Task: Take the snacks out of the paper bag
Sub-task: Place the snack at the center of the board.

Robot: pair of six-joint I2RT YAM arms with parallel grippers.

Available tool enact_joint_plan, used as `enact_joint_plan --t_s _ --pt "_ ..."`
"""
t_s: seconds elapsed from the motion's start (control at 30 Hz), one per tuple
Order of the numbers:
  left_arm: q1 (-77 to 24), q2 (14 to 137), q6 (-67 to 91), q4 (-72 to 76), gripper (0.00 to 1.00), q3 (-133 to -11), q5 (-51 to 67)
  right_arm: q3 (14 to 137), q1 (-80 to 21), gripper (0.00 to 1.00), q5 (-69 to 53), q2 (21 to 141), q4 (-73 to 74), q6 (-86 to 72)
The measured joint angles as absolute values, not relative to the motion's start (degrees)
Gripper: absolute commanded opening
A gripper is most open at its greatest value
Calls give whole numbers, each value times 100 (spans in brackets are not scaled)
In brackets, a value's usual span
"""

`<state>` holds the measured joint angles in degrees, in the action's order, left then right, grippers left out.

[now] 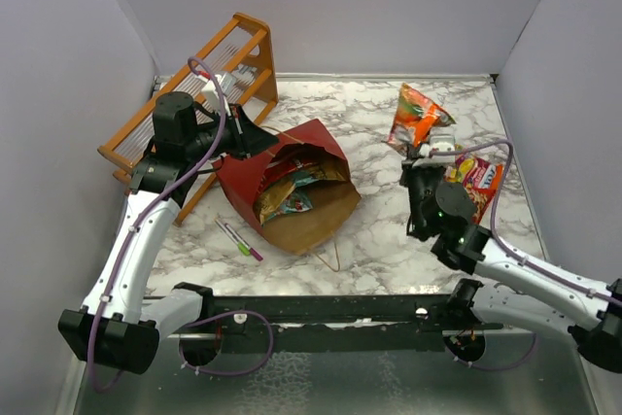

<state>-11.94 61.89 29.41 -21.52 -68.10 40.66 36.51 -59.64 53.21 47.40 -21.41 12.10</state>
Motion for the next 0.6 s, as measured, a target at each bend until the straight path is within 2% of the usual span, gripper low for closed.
enact_joint_plan --t_s 0.2,0.3,0.6 --pt "-1194 6228 2943 -2143 0 -6810 4069 4187 -3100 1 4834 5789 -1396 -395" --pt "-1194 6272 2945 -2128 0 -6810 4073 5004 -1841 1 4191 6982 -987 -1310" --pt "-1194 6302 2947 -2084 0 -6810 4160 6954 -298 1 2738 10147 -143 -2390"
